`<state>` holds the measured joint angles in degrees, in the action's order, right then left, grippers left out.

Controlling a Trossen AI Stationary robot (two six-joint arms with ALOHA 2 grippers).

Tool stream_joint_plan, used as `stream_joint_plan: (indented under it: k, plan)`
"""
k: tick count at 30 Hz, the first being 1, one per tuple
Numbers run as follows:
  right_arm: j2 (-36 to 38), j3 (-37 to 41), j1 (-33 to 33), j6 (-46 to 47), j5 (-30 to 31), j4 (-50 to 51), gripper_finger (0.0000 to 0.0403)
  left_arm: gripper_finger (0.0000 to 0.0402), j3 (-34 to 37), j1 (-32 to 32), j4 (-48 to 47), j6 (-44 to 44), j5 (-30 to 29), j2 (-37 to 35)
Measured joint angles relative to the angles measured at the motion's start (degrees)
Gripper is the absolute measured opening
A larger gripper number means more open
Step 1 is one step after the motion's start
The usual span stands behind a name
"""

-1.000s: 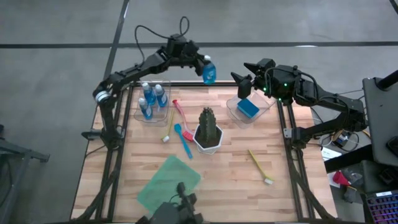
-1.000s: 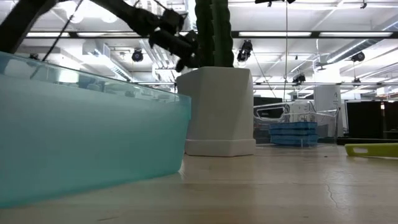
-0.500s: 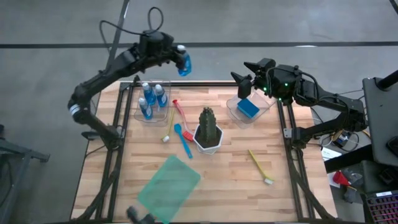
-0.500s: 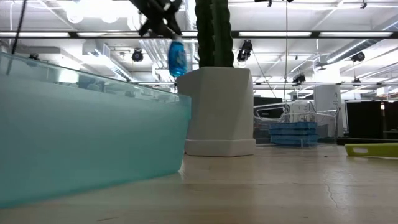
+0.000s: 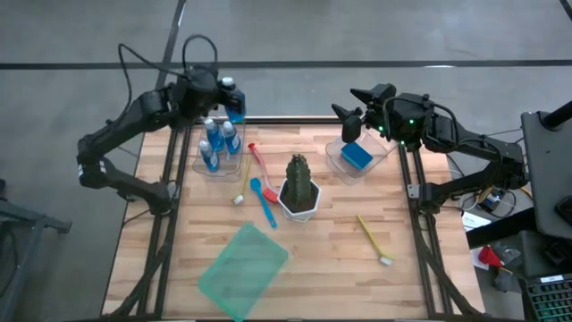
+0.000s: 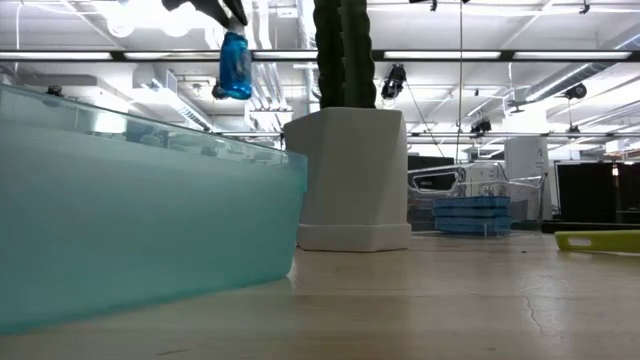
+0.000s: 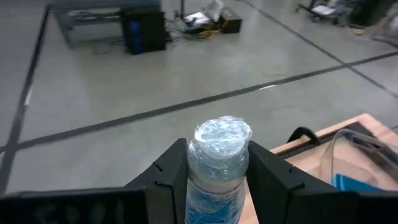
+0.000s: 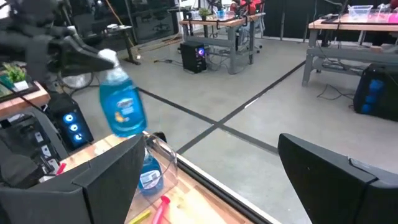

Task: Pick & Place Kitchen Sink Supplies
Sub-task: Put the blue liquid detergent into the left transparent bin

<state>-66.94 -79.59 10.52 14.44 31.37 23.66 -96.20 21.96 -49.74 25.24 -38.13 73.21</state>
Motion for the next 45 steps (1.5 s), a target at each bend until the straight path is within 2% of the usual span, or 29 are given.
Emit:
stream_joint_plan:
  k: [7,15,20,27,45]
  plan:
    - [0.1,0.0,0.0,-2.8,0.0,0.0,0.0366,0.0130,1.5,-11.9,-6.7,10.7,-16.6,0.1]
    - [0.1,0.0,0.0,-3.0,0.0,0.0,0.0366,0.0126,8.8,-20.3,-7.0,23.5,-22.2,0.0]
    - [0.1,0.0,0.0,-4.9,0.0,0.1,0.0366,0.0126,14.2,-23.5,-10.6,32.7,-25.4,0.0]
    - [0.1,0.0,0.0,-6.3,0.0,0.1,0.0366,0.0126,23.7,-24.2,-14.4,47.2,-28.0,-0.2]
    - [0.1,0.0,0.0,-6.9,0.0,0.1,0.0366,0.0126,41.2,-21.8,-13.9,62.8,-29.2,-0.3]
